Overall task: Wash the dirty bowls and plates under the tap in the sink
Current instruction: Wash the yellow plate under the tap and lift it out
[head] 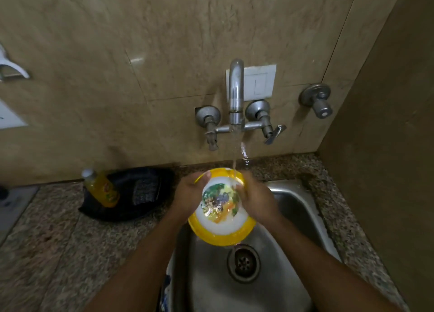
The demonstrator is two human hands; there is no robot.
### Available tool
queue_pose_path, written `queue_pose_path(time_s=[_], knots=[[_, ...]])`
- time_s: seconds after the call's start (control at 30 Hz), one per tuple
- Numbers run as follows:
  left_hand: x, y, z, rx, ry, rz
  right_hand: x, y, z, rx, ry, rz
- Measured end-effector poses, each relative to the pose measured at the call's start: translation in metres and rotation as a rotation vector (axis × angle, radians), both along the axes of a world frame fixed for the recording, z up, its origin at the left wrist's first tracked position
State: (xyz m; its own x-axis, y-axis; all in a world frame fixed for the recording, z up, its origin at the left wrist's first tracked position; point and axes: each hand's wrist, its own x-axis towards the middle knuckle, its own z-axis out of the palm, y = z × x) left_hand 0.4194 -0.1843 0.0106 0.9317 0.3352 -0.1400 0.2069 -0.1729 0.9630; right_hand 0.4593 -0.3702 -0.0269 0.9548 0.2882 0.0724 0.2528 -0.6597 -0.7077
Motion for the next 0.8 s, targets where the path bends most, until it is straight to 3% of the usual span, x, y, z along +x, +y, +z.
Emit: queue_pose_path(time_s=[0.07, 0.2, 0.3, 0.63, 0.8], knots=[[-0.001, -0.003, -0.003, -0.003, -0.013, 0.062, 0.003, -0.006, -0.002, 0.215, 0.267, -0.086], [-0.003, -0.002, -0.011, -0.08, -0.031, 0.246, -0.006, -0.011, -0.004, 0.62, 0.573, -0.04], [-0.004, 0.007, -0.006, -0.092, -0.023, 0.339, -0.019, -0.012, 0.002, 0.694, 0.804, 0.051], [-0.004, 0.036, 0.023, 0.127, 0.092, 0.271, -0.024, 0.011, -0.006, 0.691, 0.905, 0.107], [-0.002, 0.029, 0.021, -0.111, 0.078, 0.176, -0.021, 0.002, 0.002, 0.796, 0.762, -0.063]])
